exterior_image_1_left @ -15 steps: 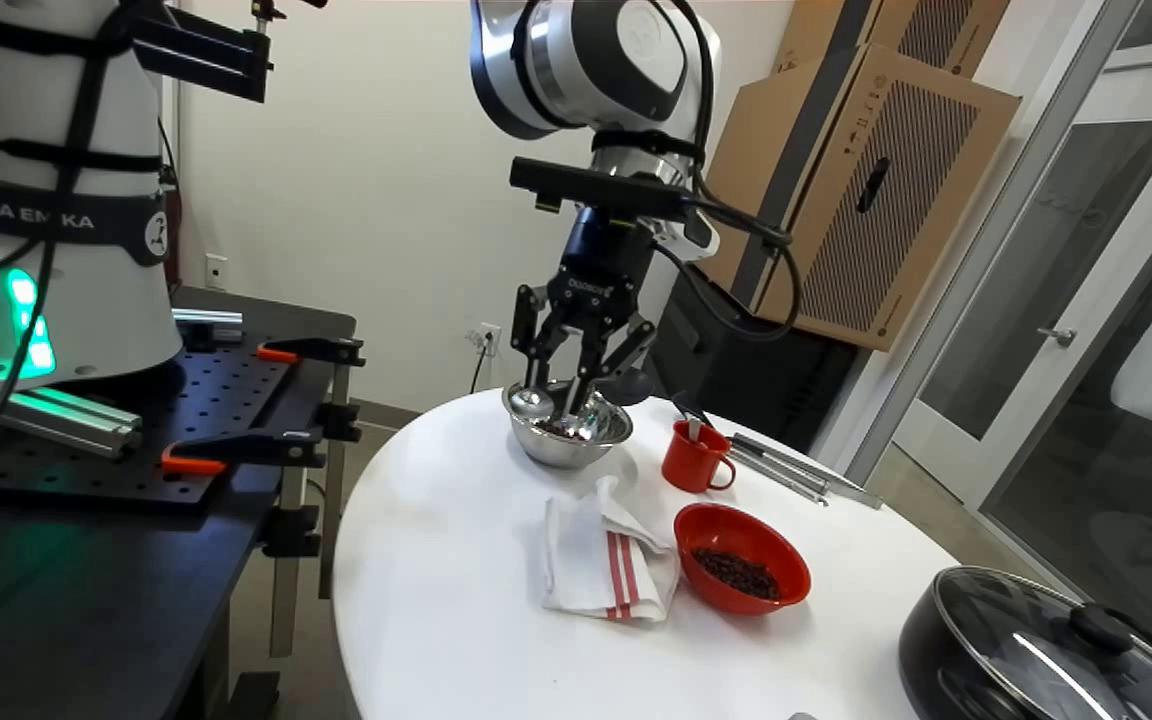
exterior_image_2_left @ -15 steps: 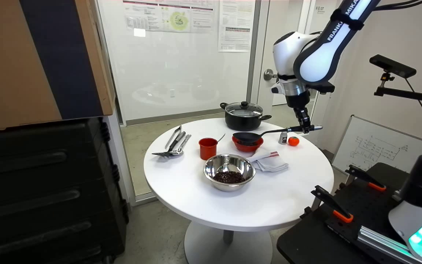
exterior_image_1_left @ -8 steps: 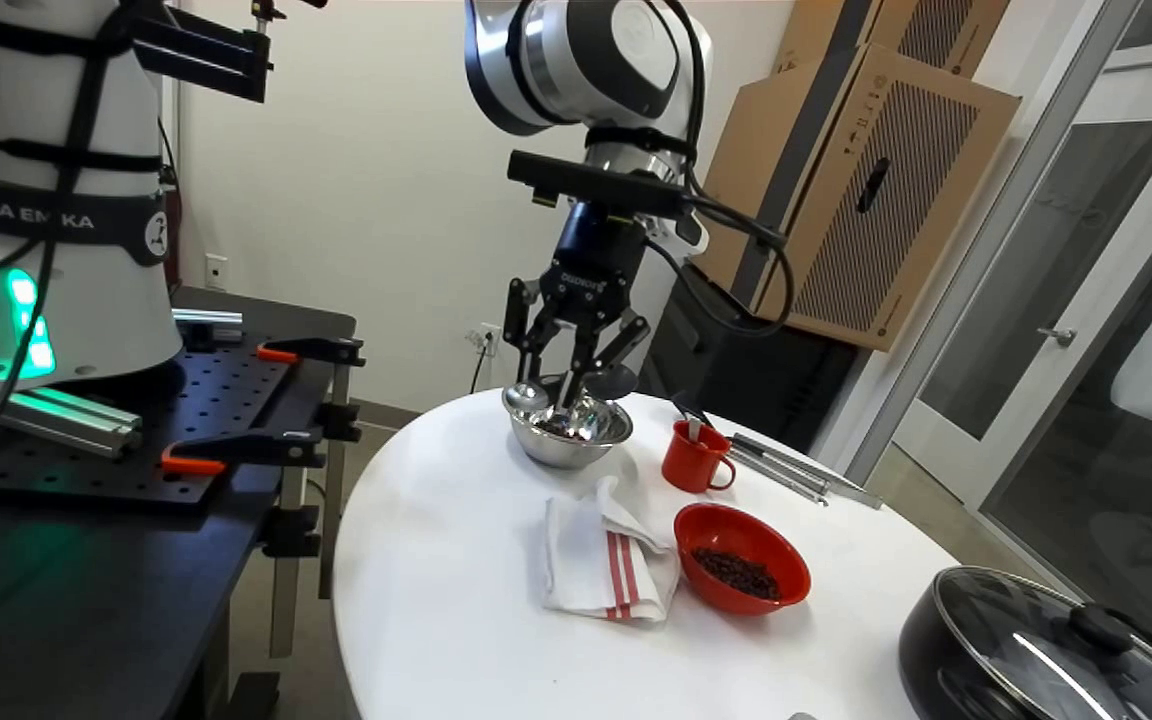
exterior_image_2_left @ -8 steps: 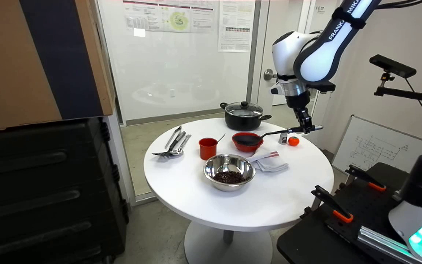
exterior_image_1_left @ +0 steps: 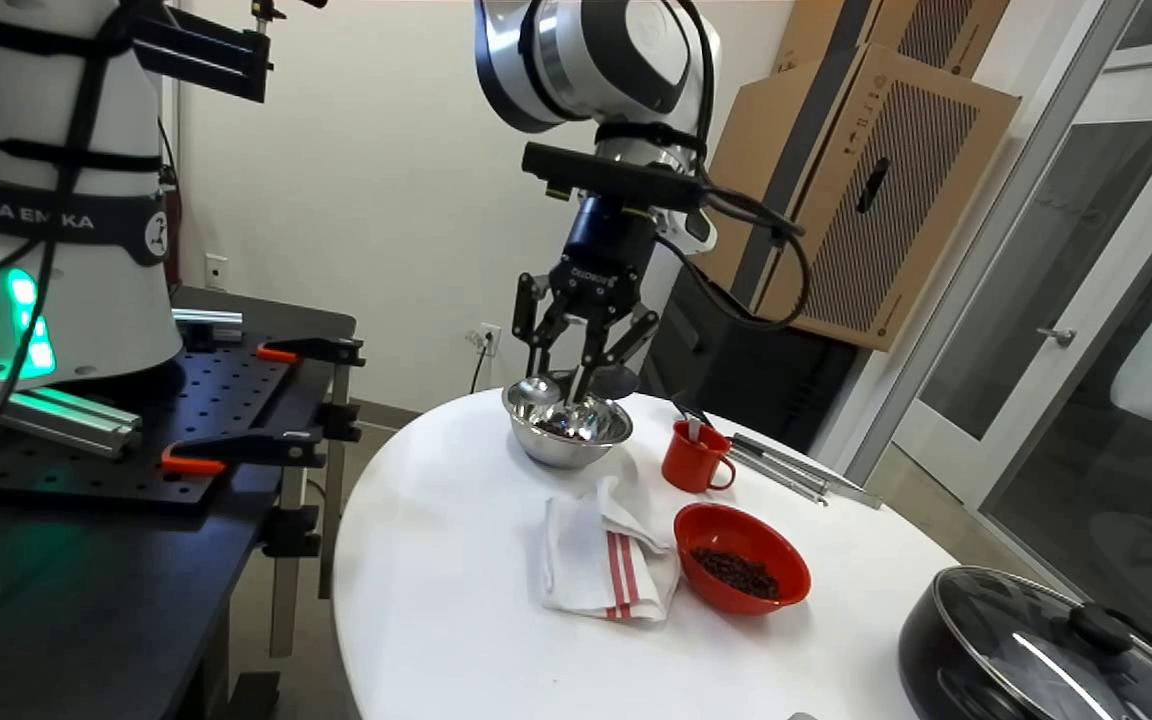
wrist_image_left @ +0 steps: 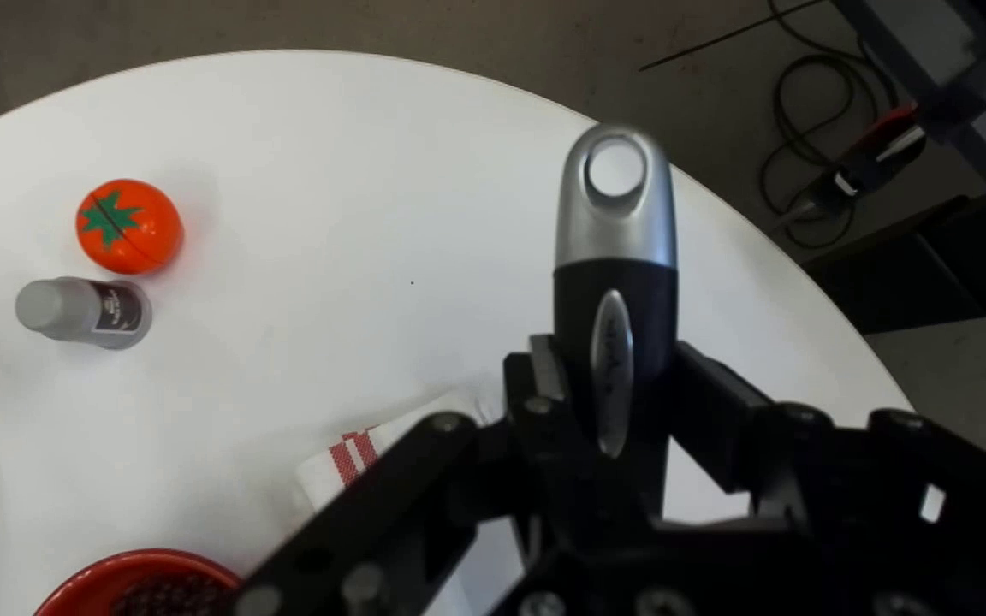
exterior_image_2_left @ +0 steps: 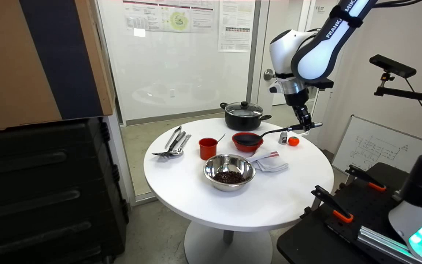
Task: Use the black ladle to stir the contents in the silver bowl
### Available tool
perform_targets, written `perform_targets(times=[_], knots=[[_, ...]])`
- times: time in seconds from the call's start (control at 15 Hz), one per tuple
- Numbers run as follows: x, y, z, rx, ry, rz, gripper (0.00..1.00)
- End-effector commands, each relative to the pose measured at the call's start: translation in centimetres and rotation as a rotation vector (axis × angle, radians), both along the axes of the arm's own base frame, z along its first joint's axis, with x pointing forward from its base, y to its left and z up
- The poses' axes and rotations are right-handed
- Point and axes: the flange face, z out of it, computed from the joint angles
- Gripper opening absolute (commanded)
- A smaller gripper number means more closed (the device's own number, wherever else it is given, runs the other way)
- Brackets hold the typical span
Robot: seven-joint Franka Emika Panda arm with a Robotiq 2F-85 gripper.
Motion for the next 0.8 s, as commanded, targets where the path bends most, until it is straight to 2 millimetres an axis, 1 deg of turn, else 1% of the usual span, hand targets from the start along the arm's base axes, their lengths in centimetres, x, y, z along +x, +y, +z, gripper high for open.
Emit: perform_targets(times=[0.0, 0.33, 0.53, 0.73], knots=[[1.0, 1.8, 1.1, -0.078, 0.061, 0.095, 0.08], [1.2, 4.9, 1.0, -0.208, 0.140, 0.207, 0.08], [1.2, 6.5, 0.4, -0.259, 0.180, 0.255, 0.08], [1.4, 7.6, -0.8, -0.265, 0.207, 0.266, 0.08]])
